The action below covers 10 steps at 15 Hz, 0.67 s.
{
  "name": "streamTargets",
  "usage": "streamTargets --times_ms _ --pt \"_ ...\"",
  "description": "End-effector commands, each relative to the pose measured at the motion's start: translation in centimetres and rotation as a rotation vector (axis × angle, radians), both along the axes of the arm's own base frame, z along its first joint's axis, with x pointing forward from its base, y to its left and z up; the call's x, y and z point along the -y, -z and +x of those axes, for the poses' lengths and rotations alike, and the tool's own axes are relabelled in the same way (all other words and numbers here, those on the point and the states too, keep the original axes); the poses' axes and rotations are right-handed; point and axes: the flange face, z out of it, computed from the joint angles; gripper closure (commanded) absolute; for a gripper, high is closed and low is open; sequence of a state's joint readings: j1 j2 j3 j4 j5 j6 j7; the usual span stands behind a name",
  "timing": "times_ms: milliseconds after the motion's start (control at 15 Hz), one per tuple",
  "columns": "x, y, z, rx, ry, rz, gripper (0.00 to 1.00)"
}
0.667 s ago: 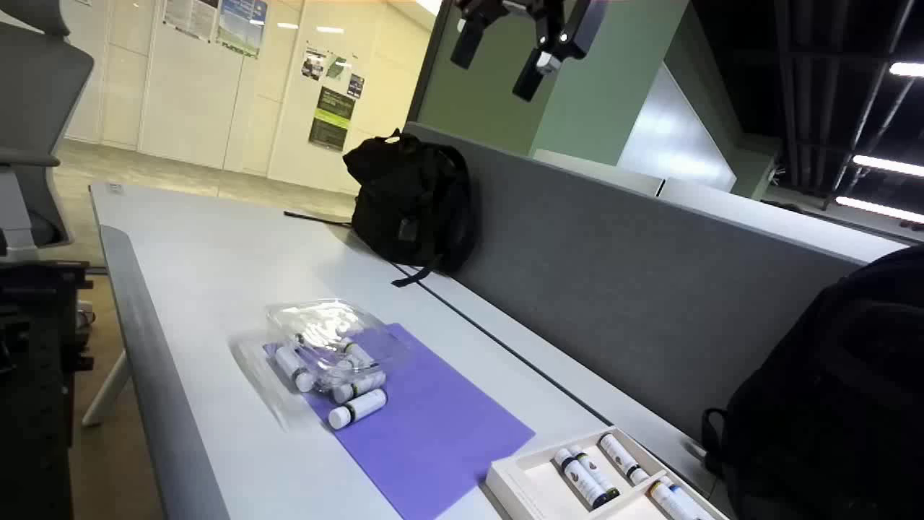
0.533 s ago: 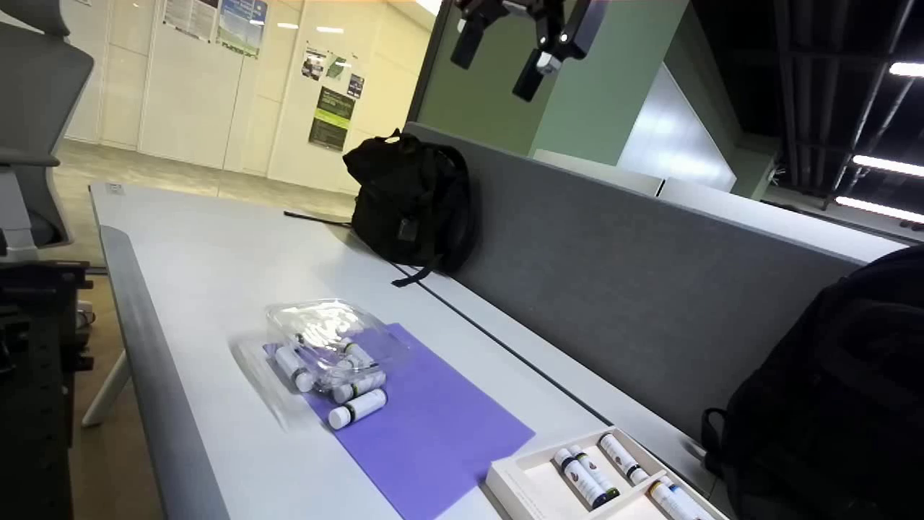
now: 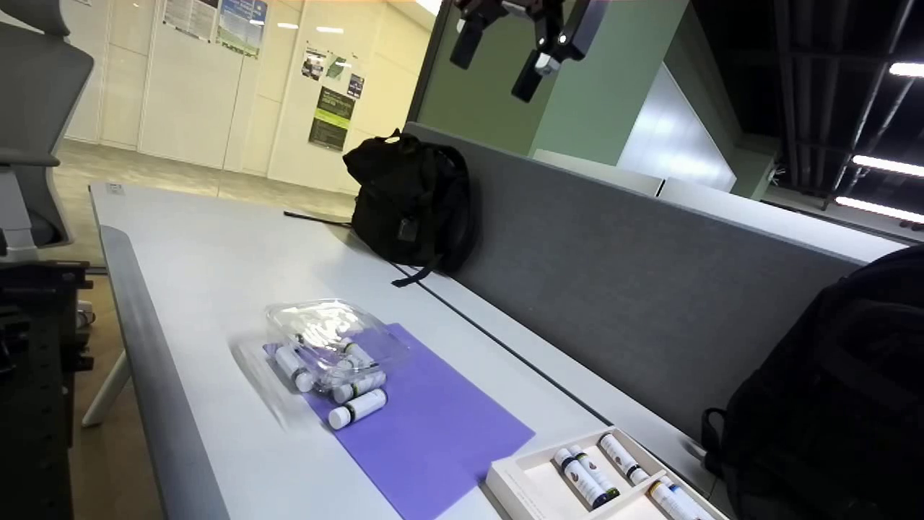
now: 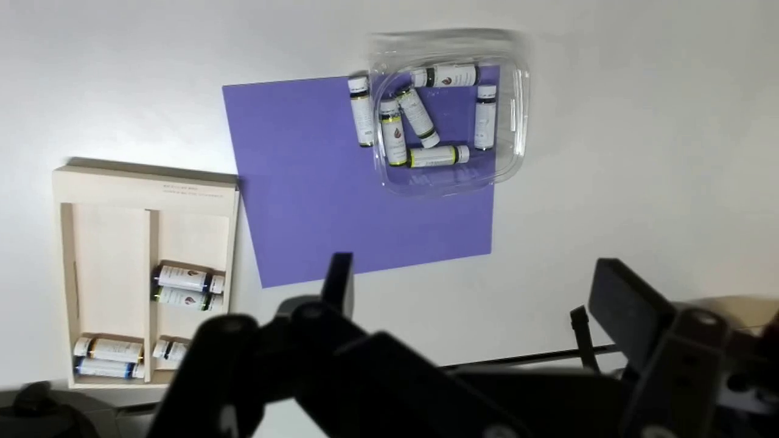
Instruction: Open the lid on the clear container
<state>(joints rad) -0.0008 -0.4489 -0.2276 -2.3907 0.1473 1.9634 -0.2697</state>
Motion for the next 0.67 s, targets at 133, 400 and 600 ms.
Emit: streamTargets --times_ms 133,400,600 --pt "-2.0 7.6 1.4 -0.048 -0.102 0.244 0.0" --pt "-4.1 15.3 1.9 -0.104 -0.217 0.389 0.0" --pt "-4.5 20.7 2.1 -0.189 -0.239 0.422 0.0"
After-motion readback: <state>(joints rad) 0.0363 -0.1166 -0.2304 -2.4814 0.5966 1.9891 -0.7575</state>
